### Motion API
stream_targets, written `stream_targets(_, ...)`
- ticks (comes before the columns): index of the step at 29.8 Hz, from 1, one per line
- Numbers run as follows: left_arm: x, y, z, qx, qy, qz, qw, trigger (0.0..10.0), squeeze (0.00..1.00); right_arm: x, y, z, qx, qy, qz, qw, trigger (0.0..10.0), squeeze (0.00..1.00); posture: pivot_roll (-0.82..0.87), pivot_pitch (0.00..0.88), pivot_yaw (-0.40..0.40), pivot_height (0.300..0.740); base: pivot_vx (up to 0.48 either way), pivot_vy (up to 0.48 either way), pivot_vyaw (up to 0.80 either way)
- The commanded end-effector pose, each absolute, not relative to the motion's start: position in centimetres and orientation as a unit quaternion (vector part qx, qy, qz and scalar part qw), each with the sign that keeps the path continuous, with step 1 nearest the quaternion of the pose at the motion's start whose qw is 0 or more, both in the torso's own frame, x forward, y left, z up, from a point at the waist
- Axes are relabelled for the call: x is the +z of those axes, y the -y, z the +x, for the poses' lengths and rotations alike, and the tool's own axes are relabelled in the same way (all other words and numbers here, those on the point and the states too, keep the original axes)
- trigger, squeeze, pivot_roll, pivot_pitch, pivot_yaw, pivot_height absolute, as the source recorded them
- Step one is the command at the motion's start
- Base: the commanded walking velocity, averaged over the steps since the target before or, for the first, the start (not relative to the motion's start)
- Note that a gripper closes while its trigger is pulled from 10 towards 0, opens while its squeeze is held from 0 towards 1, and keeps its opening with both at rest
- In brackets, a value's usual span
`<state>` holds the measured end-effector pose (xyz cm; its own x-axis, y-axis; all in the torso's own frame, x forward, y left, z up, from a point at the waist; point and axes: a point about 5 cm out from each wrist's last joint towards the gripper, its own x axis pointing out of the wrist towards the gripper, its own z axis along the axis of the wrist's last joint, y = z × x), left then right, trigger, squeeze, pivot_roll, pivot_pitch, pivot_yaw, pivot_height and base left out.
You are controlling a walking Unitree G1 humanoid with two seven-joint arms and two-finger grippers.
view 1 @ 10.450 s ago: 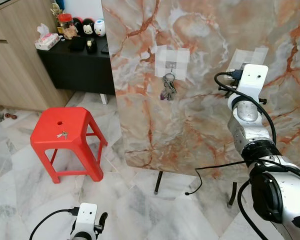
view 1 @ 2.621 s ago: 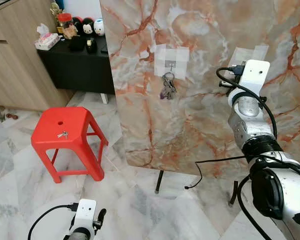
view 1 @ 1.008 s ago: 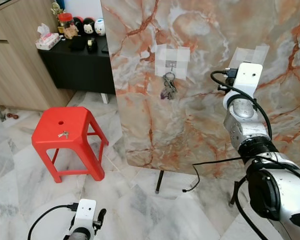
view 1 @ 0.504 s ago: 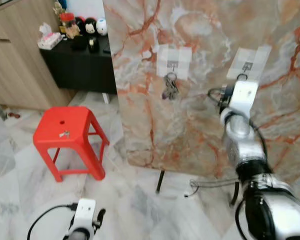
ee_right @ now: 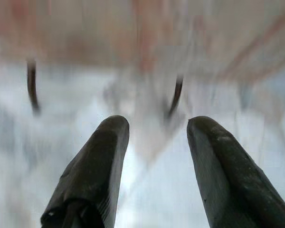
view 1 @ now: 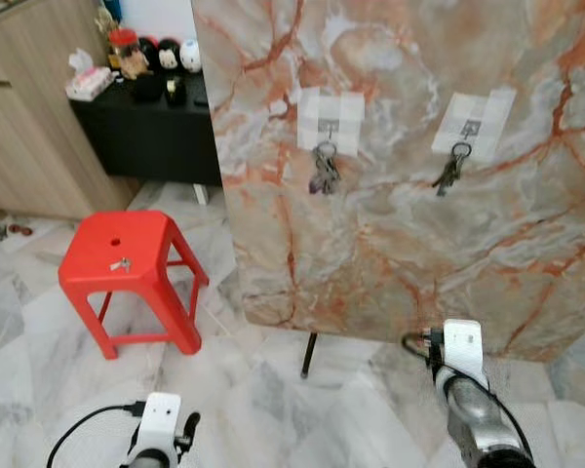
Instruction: Hang keys on a hook
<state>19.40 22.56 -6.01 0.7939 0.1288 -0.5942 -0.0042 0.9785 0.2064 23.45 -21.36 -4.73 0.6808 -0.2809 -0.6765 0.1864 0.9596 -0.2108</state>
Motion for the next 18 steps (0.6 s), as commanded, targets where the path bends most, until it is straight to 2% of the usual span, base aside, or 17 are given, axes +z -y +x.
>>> stream_targets(1,-6.5,-23.1,18.6,0.049,-0.346,0.090,0.933,10.0,0.00,-6.2,21.1,21.7,-0.119,-0.425,-0.050,0.896,10.0,0.00,-0.03,0.036,-0.015,0.740,0.000,0.000,0.00)
stream_targets(2,-6.7,-23.2,18.4,0.053,-0.356,0.087,0.929,10.0,0.00,-7.0,20.7,20.5,-0.106,-0.445,-0.035,0.888,10.0,0.00,-0.03,0.029,-0.015,0.740,0.000,0.000,0.00)
stream_targets(8,-7.1,-23.8,17.6,0.079,-0.378,0.068,0.920,10.0,0.00,-8.7,20.5,17.5,-0.104,-0.494,-0.006,0.863,10.0,0.00,-0.02,0.013,-0.013,0.740,0.000,0.000,0.00)
stream_targets(18,-7.8,-23.3,16.7,0.084,-0.404,0.048,0.909,10.0,0.00,-9.3,19.5,16.4,-0.084,-0.507,0.016,0.857,10.0,0.00,-0.03,0.000,-0.015,0.740,0.000,0.000,0.00)
